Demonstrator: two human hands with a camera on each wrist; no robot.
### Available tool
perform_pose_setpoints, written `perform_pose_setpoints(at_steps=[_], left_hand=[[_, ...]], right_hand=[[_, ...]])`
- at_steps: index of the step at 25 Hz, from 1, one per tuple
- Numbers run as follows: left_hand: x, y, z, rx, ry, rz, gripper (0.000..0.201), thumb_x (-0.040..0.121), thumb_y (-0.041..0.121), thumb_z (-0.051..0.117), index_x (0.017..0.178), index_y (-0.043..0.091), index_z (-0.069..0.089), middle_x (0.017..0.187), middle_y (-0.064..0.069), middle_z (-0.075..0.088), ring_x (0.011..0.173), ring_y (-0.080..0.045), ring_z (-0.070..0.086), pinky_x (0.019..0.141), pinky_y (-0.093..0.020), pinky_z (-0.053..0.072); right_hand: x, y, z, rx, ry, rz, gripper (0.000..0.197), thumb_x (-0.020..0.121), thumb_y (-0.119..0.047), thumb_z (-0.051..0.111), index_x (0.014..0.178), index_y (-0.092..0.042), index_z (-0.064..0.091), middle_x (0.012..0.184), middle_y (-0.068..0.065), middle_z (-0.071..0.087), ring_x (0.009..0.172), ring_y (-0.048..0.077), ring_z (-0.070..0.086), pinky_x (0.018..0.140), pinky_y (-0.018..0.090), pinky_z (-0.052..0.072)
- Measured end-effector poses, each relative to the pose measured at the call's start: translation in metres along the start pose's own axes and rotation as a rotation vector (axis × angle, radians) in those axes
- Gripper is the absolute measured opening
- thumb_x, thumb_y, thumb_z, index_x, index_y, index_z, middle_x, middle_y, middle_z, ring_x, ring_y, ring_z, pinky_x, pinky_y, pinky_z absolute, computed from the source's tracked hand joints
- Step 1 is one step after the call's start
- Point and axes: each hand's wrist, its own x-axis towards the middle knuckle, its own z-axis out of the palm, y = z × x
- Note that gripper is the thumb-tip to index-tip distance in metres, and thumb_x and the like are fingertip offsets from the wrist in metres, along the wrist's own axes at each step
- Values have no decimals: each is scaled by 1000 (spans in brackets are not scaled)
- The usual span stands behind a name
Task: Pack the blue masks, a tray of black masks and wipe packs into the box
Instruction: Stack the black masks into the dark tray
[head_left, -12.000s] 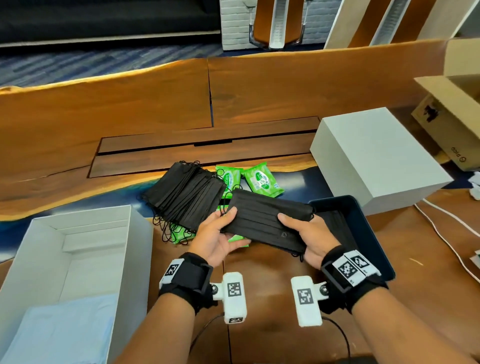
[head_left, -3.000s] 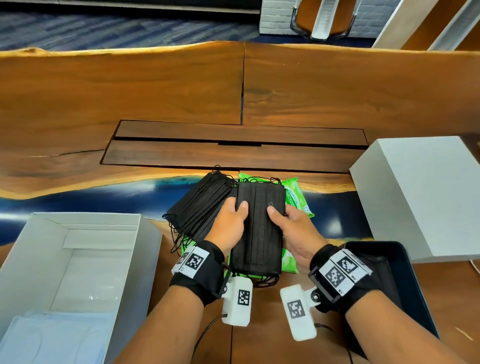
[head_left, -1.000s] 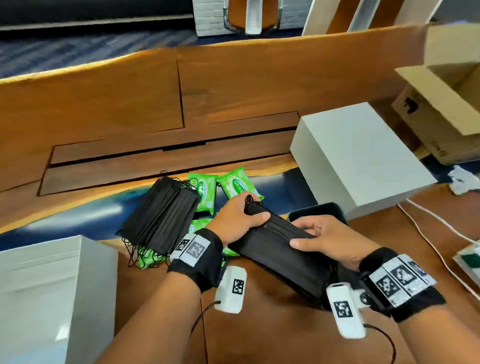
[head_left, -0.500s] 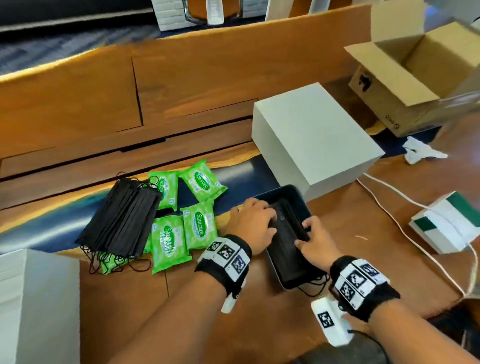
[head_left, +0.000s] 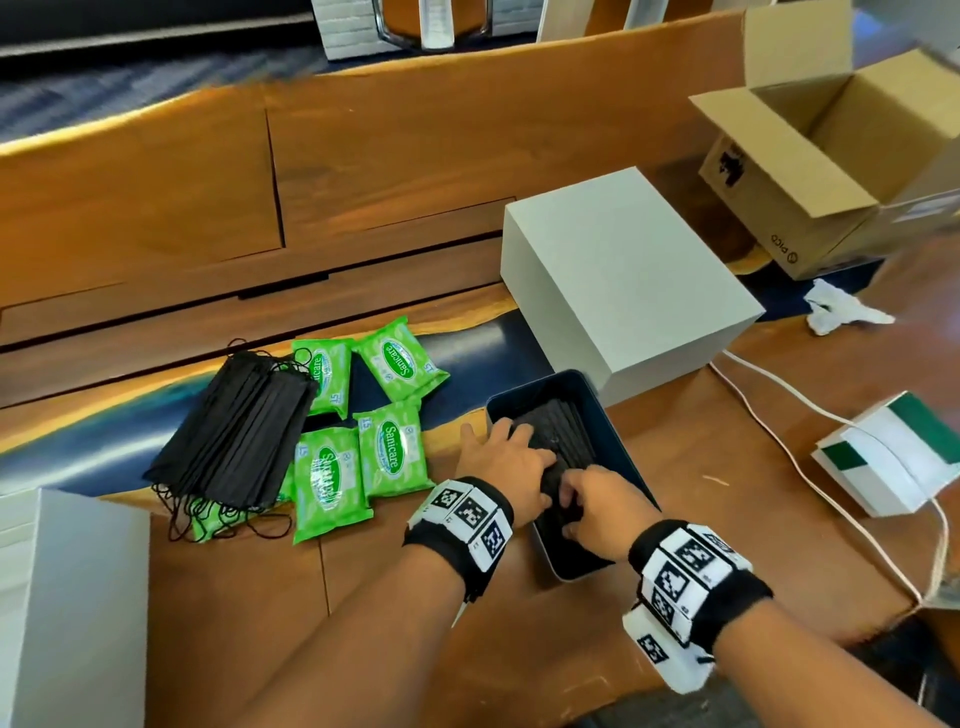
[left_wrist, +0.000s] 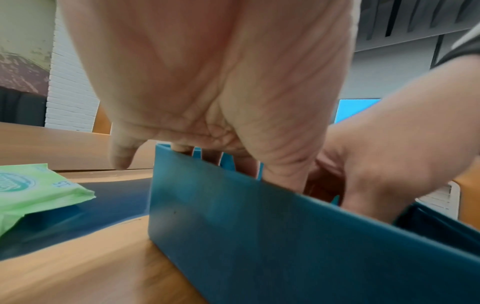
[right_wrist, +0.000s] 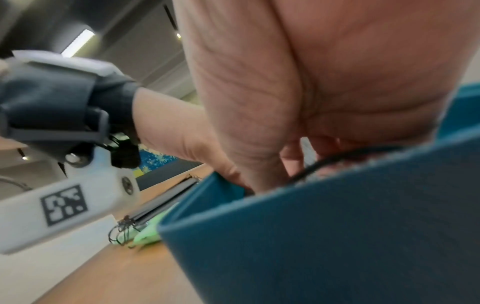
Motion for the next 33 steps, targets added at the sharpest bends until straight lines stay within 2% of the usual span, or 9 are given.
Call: perform_pose_setpoints(at_steps=[2, 7, 10, 12, 18, 20, 23, 25, 33], left_hand=[[1, 0, 3, 9, 1, -7, 54, 86, 53, 56, 137, 38, 45, 152, -1, 30, 142, -27, 19, 107, -64, 19], [3, -1, 6, -7, 20, -21, 58, 88, 50, 55, 141, 36, 39, 157, -2, 25, 145, -26, 15, 108, -65, 18], [2, -1, 6, -19, 17, -15, 56, 87, 48, 56, 140, 34, 42, 154, -3, 30, 143, -26, 19, 108, -65, 18], [-1, -4, 3, -45, 26, -10, 53, 87, 46, 56, 137, 32, 46, 150, -3, 35, 140, -26, 23, 107, -65, 20], [-13, -20, -9, -332, 189, 46, 32, 88, 29, 55, 119, 24, 61, 132, -1, 52, 131, -21, 35, 101, -49, 33], [-19, -34, -13, -404, 276, 37, 22, 87, 22, 55, 107, 21, 65, 120, 0, 59, 123, -22, 42, 96, -49, 39], [-30, -58, -21, -437, 348, -10, 14, 85, 18, 55, 96, 18, 63, 107, -2, 61, 113, -25, 48, 89, -48, 44], [-38, -78, -23, -467, 354, -51, 17, 85, 16, 55, 99, 17, 63, 110, -4, 61, 113, -26, 49, 89, -47, 44], [-76, -162, -18, -490, 349, -277, 19, 89, 14, 53, 107, 15, 60, 114, -6, 59, 118, -29, 48, 92, -49, 44]], right_hand=[[7, 2, 0, 33, -65, 0, 20, 80, -24, 72, 83, -26, 53, 98, -1, 52, 91, 21, 57, 75, 29, 44], [11, 6, -21, 56, -55, -77, 14, 84, -31, 70, 75, -23, 61, 83, -6, 63, 80, 13, 59, 70, 26, 45], [9, -1, -9, -29, -179, -88, 14, 84, -36, 69, 83, -22, 65, 88, -3, 65, 85, 17, 62, 74, 28, 48], [11, -6, -5, -45, -181, -85, 18, 85, -37, 67, 84, -19, 66, 90, 0, 67, 87, 20, 63, 69, 27, 45], [12, -35, -46, 27, -96, -132, 17, 85, -30, 69, 79, -14, 65, 65, -7, 60, 53, 2, 52, 49, 16, 37], [17, -54, -53, 21, -83, -192, 13, 84, -25, 69, 78, -13, 65, 65, -9, 59, 54, 1, 52, 52, 15, 39], [28, -83, -57, 9, -48, -273, 13, 82, -22, 69, 72, -18, 62, 71, -9, 59, 66, 10, 57, 67, 25, 47], [36, -104, -56, -13, -27, -309, 15, 81, -24, 69, 69, -21, 60, 75, -6, 59, 73, 13, 58, 72, 28, 47], [78, -198, -36, 0, -30, -453, 7, 81, -17, 66, 84, -12, 62, 89, 4, 66, 87, 23, 61, 80, 38, 52]])
